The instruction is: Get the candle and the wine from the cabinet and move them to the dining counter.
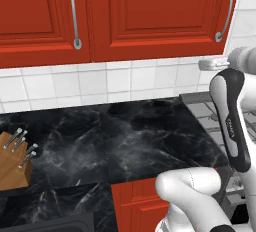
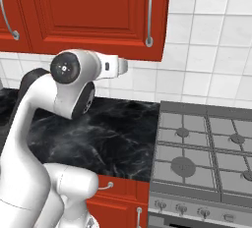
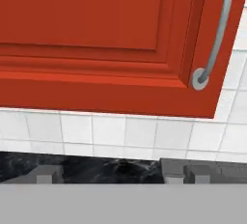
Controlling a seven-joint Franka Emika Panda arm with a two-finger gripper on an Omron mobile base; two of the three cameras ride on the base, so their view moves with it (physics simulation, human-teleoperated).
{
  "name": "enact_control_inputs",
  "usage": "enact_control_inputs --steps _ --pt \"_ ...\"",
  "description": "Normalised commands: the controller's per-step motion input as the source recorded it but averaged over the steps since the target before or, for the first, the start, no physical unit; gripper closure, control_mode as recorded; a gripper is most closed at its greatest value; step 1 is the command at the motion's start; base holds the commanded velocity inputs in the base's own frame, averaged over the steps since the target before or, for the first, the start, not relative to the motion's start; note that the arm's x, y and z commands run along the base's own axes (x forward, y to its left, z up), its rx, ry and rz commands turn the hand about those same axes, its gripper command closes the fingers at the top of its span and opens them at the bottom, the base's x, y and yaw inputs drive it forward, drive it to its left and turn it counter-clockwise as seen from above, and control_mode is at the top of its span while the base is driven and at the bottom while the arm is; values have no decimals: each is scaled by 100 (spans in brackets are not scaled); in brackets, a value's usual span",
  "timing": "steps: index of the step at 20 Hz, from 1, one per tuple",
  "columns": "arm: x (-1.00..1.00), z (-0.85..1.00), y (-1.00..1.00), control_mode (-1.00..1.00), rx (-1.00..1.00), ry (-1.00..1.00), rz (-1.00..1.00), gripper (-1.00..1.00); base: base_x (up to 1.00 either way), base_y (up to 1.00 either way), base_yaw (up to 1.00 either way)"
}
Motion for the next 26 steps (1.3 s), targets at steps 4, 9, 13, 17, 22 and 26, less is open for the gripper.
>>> enact_control_inputs --steps 4,9,13,17,22,26 --pt "-57 38 -68 -100 0 -28 -12 -100 0 0 0" --pt "-27 43 -53 -100 0 -22 -13 -100 0 0 0" --pt "-9 49 -36 -100 0 -21 -7 -100 0 0 0" --pt "0 44 -8 -100 0 -19 0 -100 0 0 0" --pt "0 27 0 -100 0 -13 0 -100 0 0 0" --pt "19 0 -2 -100 0 0 0 -100 0 0 0"
